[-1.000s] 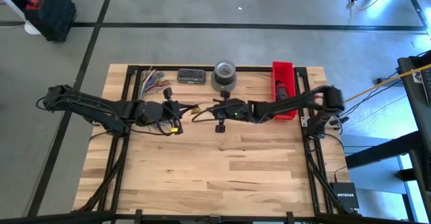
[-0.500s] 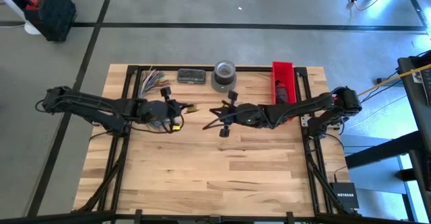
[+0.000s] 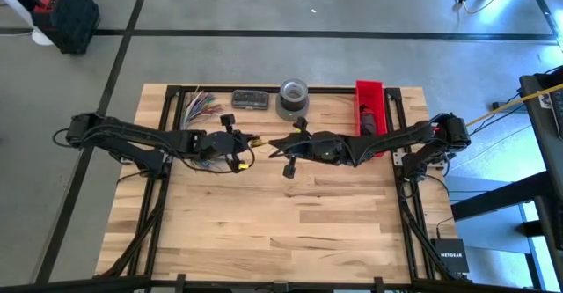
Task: Coil cords
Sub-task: Coil the yellow wire onto the spool
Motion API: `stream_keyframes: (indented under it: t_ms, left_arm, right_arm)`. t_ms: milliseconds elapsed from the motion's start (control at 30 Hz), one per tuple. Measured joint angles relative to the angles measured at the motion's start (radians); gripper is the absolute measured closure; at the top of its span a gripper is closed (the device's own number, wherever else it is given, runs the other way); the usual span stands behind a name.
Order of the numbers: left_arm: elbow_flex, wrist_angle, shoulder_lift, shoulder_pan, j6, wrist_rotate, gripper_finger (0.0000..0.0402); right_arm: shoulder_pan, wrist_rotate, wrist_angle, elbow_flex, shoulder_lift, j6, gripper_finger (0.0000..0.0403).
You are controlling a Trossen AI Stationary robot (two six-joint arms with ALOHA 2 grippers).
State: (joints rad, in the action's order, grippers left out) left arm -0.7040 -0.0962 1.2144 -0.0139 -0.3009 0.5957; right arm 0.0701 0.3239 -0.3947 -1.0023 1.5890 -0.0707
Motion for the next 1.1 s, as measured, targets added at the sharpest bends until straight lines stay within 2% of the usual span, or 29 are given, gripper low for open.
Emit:
stream_keyframes:
  t_ms: [300,667,867,1100]
  left_arm:
    - [0.001,0.034,0.005,0.0,-0.009,0.041,0.0402]
    - [0.003,0.057,0.006,0.001,0.037,0.047,0.0402]
    - [0.003,0.11,0.006,0.002,0.083,0.046,0.0402]
    - [0.001,0.156,0.006,0.001,0.139,-0.12,0.0402]
  right_arm:
    - [0.001,-0.031,-0.031,0.0,0.001,0.07,0.0398]
    - [0.002,-0.03,-0.339,0.0,0.158,0.035,0.0398]
    - [0.002,-0.03,-0.427,-0.002,0.22,-0.028,0.0397]
    - [0.003,-0.033,-0.382,-0.066,0.284,-0.072,0.0397]
